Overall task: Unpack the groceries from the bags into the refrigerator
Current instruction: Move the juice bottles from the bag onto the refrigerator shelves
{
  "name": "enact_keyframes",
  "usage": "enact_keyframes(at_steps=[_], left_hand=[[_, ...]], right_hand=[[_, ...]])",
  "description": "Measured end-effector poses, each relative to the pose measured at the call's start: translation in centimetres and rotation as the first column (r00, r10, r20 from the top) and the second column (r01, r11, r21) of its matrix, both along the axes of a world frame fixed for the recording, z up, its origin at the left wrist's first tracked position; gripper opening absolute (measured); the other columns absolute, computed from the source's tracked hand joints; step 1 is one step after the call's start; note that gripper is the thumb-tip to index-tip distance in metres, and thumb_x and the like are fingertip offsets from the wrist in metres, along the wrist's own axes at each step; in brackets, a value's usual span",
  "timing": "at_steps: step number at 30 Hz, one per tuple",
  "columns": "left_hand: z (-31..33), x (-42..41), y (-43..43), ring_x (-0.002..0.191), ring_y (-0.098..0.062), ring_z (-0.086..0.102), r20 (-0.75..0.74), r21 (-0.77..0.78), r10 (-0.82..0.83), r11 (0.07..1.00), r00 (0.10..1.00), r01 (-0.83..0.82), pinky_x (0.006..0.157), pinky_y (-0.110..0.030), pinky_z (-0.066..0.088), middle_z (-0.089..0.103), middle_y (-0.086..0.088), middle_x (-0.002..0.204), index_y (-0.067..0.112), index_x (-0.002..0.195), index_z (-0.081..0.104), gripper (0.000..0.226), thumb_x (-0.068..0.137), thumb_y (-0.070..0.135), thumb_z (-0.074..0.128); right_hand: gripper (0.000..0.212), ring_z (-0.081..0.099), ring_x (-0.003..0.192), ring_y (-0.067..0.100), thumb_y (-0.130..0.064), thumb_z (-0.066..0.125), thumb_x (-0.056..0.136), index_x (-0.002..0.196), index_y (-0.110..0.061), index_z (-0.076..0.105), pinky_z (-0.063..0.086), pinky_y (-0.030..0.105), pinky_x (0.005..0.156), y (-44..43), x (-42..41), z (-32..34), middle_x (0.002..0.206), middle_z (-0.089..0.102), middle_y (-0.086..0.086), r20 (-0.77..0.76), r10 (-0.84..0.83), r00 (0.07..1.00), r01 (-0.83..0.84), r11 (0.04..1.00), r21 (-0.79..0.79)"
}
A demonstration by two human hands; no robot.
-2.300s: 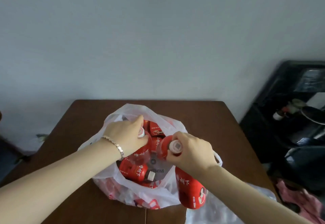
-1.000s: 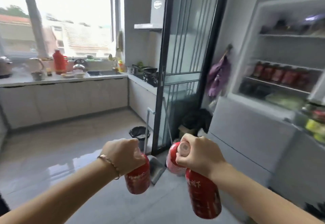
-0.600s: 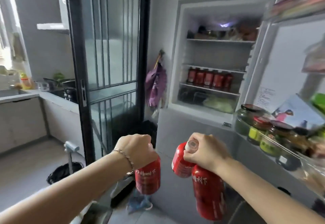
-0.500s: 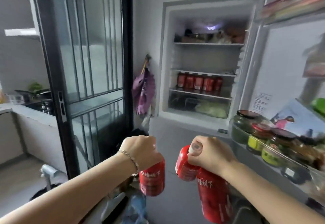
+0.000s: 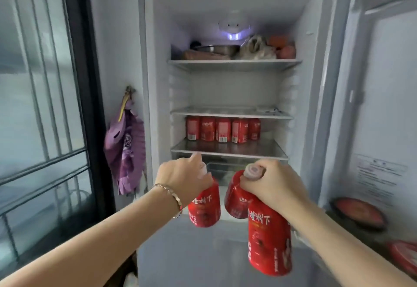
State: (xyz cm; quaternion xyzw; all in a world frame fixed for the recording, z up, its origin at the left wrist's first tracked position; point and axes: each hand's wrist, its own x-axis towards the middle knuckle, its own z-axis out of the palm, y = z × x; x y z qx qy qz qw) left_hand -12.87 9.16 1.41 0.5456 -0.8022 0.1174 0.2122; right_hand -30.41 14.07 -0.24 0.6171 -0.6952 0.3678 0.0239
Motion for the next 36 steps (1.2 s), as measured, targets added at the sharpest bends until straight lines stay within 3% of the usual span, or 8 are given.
enact_keyframes(at_steps=[3,8,14,22,25,29,32,36], left_hand=[[0.7,-2.2,-6.3,0.078,-0.026,0.058,-0.005,-0.066,-0.038,0.997,0.999,0.037,0.065,-0.031,0.042,0.058,0.0,0.081,0.015,0.109,0.046,0.03,0.095,0.04,0.038],[2.9,-3.8,-14.9,0.065,-0.024,0.05,-0.154,-0.136,-0.018,0.991,0.988,-0.004,0.059,-0.027,0.037,0.04,0.008,0.058,0.015,0.108,0.045,0.031,0.093,0.042,0.043],[2.6,-4.3,-23.4,0.07,-0.019,0.049,-0.184,-0.124,-0.081,0.991,0.98,0.059,0.064,-0.028,0.039,0.05,0.003,0.079,0.015,0.114,0.043,0.036,0.093,0.044,0.045],[0.4,-5.7,-28.2,0.094,-0.022,0.054,-0.445,-0.161,-0.258,0.965,0.858,0.206,0.077,-0.029,0.043,0.058,-0.003,0.101,0.013,0.116,0.048,0.034,0.091,0.036,0.053],[-1.3,-6.6,-28.7,0.116,-0.022,0.035,-0.497,-0.086,-0.207,0.978,0.843,0.19,0.099,-0.033,0.036,0.037,-0.005,0.125,0.013,0.127,0.039,0.058,0.085,0.049,0.056],[-1.8,-8.3,-29.7,0.129,-0.022,0.032,-0.696,0.06,-0.166,0.956,0.698,0.287,0.102,-0.032,0.038,0.026,-0.003,0.136,0.014,0.135,0.03,0.095,0.064,0.06,0.072],[-1.9,-9.0,-30.5,0.132,-0.022,0.034,-0.652,0.059,-0.163,0.963,0.741,0.264,0.098,-0.034,0.042,0.025,-0.003,0.141,0.015,0.139,0.025,0.11,0.054,0.067,0.073],[-2.8,-9.3,-31.3,0.129,-0.022,0.039,-0.638,-0.055,-0.203,0.974,0.743,0.219,0.097,-0.036,0.046,0.027,0.0,0.141,0.015,0.135,0.029,0.103,0.056,0.06,0.078]], right_hand=[[0.027,0.063,0.071,0.014,-0.051,0.064,0.075,0.077,-0.023,0.063,0.044,0.024,0.056,-7.1,-1.2,1.2,0.073,0.066,-0.009,0.006,-0.048,0.999,0.049,0.998,-0.04],[0.032,0.058,0.06,0.015,-0.046,0.064,0.075,0.066,-0.016,0.058,0.032,0.023,0.046,-16.6,-2.3,4.1,0.061,0.06,-0.005,0.033,-0.049,0.998,0.052,0.995,-0.08],[0.039,0.054,0.052,0.013,-0.043,0.062,0.077,0.054,-0.017,0.046,0.031,0.023,0.046,-23.6,-2.5,5.1,0.053,0.052,-0.005,0.059,-0.032,0.998,0.032,0.999,-0.003],[0.044,0.056,0.051,0.012,-0.054,0.061,0.081,0.06,-0.016,0.057,0.036,0.023,0.046,-28.3,-2.5,4.8,0.053,0.056,-0.004,0.127,-0.112,0.986,0.11,0.994,0.021],[0.041,0.057,0.054,0.009,-0.054,0.053,0.088,0.072,-0.018,0.067,0.04,0.023,0.048,-29.0,-2.6,3.6,0.058,0.061,-0.006,0.124,-0.15,0.981,0.154,0.988,-0.025],[0.04,0.065,0.094,0.015,-0.048,0.058,0.087,0.116,-0.021,0.066,0.049,0.026,0.075,-29.0,-3.2,1.5,0.101,0.07,-0.003,0.179,-0.172,0.969,0.188,0.979,-0.082],[0.037,0.063,0.082,0.01,-0.042,0.063,0.084,0.116,-0.023,0.066,0.047,0.024,0.072,-28.5,-3.5,0.6,0.083,0.065,-0.009,0.245,-0.168,0.955,0.211,0.964,-0.16],[0.011,0.066,0.067,0.017,-0.033,0.068,0.08,0.088,-0.025,0.07,0.053,0.033,0.067,-26.8,-4.7,1.4,0.059,0.061,-0.013,0.21,-0.226,0.951,0.298,0.852,-0.43]])
